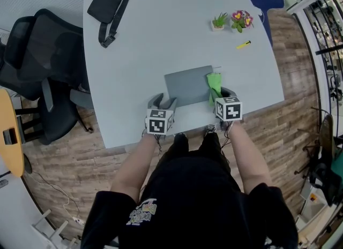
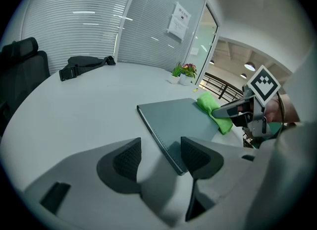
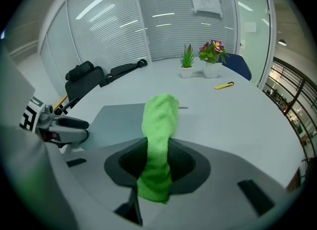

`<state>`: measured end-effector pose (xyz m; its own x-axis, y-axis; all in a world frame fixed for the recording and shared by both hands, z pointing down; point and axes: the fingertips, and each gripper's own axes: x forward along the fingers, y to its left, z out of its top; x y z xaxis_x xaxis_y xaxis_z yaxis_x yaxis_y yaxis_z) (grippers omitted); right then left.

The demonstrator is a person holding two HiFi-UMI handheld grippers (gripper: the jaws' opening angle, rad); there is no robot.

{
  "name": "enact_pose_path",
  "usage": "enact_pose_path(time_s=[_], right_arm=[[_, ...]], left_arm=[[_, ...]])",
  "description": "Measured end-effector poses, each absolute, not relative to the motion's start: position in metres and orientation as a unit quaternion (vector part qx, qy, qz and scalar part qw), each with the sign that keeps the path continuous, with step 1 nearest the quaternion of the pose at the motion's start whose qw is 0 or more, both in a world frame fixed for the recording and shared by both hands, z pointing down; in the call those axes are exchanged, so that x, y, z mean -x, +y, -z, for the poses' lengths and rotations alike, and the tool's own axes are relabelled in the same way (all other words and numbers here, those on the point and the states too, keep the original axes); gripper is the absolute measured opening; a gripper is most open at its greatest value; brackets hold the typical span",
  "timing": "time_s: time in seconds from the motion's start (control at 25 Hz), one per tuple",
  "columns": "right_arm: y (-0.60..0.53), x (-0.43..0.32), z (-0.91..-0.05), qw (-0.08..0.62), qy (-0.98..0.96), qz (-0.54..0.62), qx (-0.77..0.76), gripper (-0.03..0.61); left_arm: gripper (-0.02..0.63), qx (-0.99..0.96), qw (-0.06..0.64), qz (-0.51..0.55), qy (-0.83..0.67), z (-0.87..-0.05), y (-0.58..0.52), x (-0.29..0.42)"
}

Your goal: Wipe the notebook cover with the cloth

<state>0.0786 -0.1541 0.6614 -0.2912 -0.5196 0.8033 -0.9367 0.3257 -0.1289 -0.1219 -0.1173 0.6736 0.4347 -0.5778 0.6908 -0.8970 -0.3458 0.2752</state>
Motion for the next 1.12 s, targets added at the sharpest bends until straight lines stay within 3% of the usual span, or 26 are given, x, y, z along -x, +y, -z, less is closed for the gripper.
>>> enact_pose_path(time_s=[0.52,0.84,1.12], right_arm=[[-0.159,-0.068,-0.650,0.341,-0.745,-0.289,-0.496,0.112],[-0.167,0.011,-0.625,0.323,-0.802,-0.264,-0.428,0.112],[-0.154,0.081,-0.633,0.352,-0.843,-0.241,-0.327,0.112]], left_arm=[[0.252,-0.783,0.323,-0.246,-0.471,-0.674,-0.118,0.123],[0.252,-0.783,0.324,-0.246,-0.471,-0.674,-0.118,0.121],[0.252,-0.782,0.325,-0.246,-0.471,-0.674,-0.117,0.121]])
